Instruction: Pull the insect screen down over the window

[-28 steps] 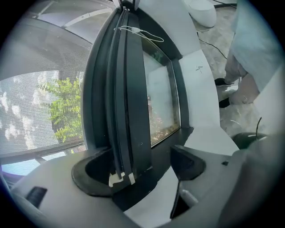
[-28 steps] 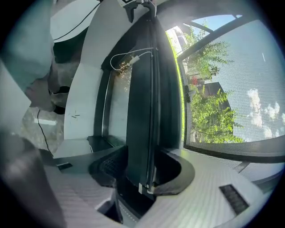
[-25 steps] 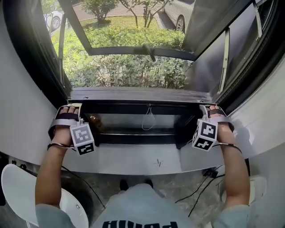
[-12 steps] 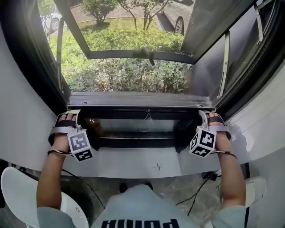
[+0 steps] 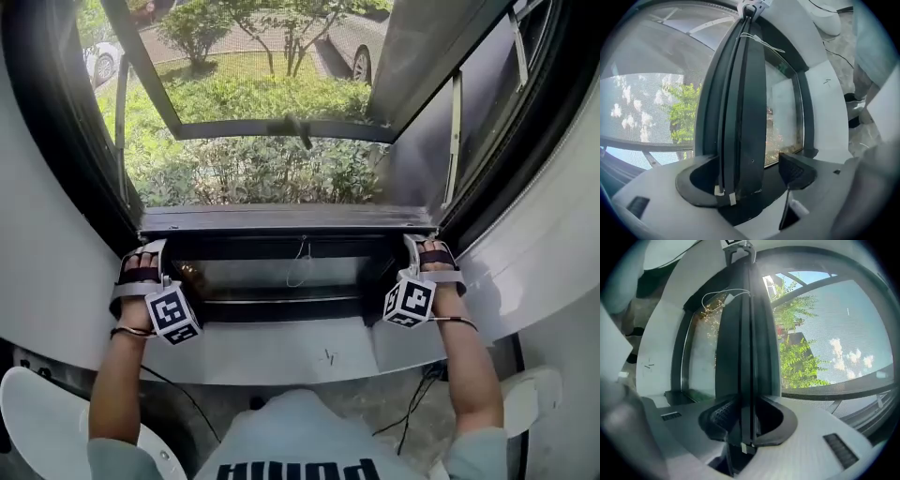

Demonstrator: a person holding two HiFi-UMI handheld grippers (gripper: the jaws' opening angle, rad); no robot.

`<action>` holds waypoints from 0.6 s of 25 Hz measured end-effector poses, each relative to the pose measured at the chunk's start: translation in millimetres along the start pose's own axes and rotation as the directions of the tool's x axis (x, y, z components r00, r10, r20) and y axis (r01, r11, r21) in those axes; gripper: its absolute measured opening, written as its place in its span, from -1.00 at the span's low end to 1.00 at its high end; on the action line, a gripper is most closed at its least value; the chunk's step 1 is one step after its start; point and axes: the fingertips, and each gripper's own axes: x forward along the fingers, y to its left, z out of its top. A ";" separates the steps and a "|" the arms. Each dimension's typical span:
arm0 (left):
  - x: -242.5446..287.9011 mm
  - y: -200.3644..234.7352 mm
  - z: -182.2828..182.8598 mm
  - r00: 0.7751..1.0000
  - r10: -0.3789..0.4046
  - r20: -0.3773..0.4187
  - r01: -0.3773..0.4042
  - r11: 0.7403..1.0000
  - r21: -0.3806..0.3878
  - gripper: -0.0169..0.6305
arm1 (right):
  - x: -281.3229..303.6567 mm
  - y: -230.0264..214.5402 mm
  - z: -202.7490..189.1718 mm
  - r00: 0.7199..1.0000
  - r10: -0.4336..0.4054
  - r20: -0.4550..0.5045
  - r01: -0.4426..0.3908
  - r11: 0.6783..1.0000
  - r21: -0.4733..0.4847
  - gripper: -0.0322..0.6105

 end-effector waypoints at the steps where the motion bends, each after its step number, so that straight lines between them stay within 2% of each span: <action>1: 0.0 -0.1 0.8 1.000 0.002 0.012 -0.002 1.000 -0.006 0.26 | -0.8 0.2 -0.4 1.000 -0.005 -0.002 0.005 1.000 -0.001 -0.59; 5: -3.5 0.2 4.5 0.998 0.024 0.055 -0.021 0.998 -0.059 0.26 | -3.9 0.3 -0.9 1.000 -0.014 0.003 0.014 1.000 -0.008 -0.57; 8: -6.4 2.6 6.8 0.997 0.026 0.066 -0.018 0.993 -0.118 0.26 | -5.2 -0.2 -2.1 1.000 -0.005 -0.003 0.005 0.999 0.034 -0.57; 12: -16.6 7.1 9.5 0.997 0.018 0.073 -0.002 0.977 -0.215 0.26 | -13.6 -3.7 -5.4 1.000 -0.020 -0.017 0.022 0.988 0.150 -0.57; 15: -34.3 5.7 21.2 0.992 0.008 0.128 0.036 0.941 -0.337 0.26 | -31.3 -11.9 -0.8 0.998 -0.063 0.015 0.056 0.954 0.294 -0.57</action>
